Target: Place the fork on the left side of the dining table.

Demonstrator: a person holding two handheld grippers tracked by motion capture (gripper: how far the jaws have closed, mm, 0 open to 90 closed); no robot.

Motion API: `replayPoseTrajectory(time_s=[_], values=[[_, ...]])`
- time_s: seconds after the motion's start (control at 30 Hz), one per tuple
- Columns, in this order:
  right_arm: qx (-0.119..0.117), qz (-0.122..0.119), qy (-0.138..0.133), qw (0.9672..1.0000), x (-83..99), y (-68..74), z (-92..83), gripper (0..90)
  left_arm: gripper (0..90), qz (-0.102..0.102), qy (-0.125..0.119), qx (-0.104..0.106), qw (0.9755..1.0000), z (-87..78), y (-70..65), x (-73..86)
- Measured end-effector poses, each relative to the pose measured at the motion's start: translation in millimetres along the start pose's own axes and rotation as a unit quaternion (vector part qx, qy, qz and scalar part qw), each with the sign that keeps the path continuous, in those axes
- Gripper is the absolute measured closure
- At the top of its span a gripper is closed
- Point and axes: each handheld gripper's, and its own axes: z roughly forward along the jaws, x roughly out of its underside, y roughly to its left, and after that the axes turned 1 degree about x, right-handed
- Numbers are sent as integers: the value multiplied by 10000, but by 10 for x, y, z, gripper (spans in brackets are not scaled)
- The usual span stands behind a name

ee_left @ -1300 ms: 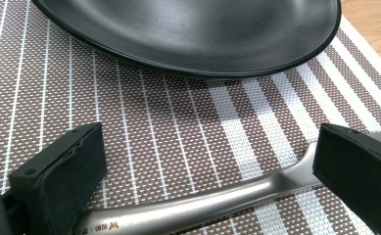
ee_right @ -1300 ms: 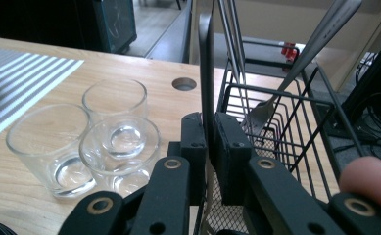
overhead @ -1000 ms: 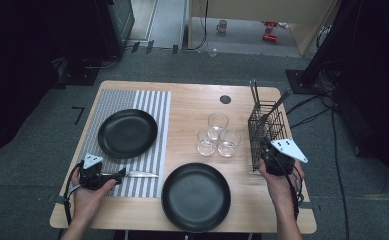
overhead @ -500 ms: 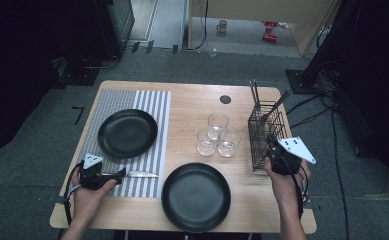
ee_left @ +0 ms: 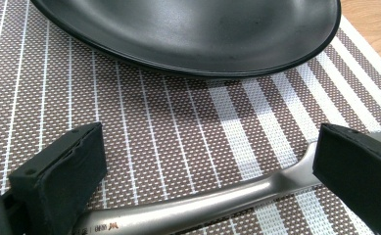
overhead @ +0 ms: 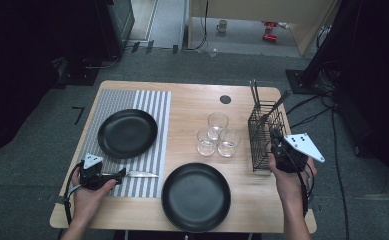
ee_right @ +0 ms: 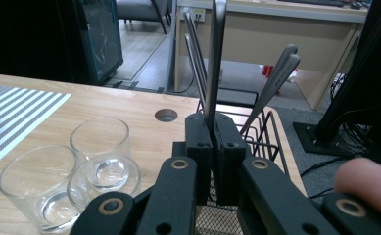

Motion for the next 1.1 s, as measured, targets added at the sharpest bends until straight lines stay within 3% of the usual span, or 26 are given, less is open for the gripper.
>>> replayPoseTrajectory(time_s=[0.7, 1.1], values=[[-63, 15, -257, 9996, -248, 32, -143, 875, 0, 10, 0, -3, 10000, 1, -2, 0], [-148, 18, -423, 9990, -368, 123, -191, 875, 0, 16, -1, -4, 10000, 0, 0, 0]])
